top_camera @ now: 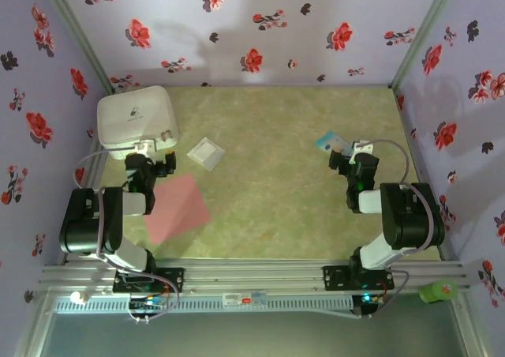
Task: Fold a paper plane with a square sheet of paper (pick it up from the middle)
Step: Move the square sheet of paper to the center of the table.
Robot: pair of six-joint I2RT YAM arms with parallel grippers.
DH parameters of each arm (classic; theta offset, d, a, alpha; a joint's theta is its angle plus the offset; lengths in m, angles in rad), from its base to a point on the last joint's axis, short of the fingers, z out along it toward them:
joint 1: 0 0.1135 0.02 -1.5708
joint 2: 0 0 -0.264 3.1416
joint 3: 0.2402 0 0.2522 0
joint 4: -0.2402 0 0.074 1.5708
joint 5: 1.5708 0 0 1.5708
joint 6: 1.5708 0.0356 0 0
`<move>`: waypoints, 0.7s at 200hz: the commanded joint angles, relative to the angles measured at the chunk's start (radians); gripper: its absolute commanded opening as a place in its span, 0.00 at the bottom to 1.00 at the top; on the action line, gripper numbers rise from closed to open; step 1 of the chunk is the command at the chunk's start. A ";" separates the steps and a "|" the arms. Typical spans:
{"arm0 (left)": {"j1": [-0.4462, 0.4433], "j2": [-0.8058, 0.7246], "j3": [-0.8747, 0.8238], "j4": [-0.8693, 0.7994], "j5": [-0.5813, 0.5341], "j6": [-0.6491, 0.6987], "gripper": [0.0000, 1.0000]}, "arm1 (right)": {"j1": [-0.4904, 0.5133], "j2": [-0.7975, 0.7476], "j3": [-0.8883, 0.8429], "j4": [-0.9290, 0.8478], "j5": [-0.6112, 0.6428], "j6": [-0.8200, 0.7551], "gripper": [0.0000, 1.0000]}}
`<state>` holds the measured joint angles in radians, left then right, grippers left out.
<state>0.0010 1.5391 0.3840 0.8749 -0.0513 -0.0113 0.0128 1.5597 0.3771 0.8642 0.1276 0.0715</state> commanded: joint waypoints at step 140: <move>0.003 0.007 0.015 0.004 -0.022 0.008 1.00 | -0.007 0.002 0.019 0.010 0.010 0.014 0.99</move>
<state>0.0010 1.5391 0.3840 0.8745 -0.0521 -0.0116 0.0128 1.5597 0.3771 0.8639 0.1276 0.0715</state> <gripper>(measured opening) 0.996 0.993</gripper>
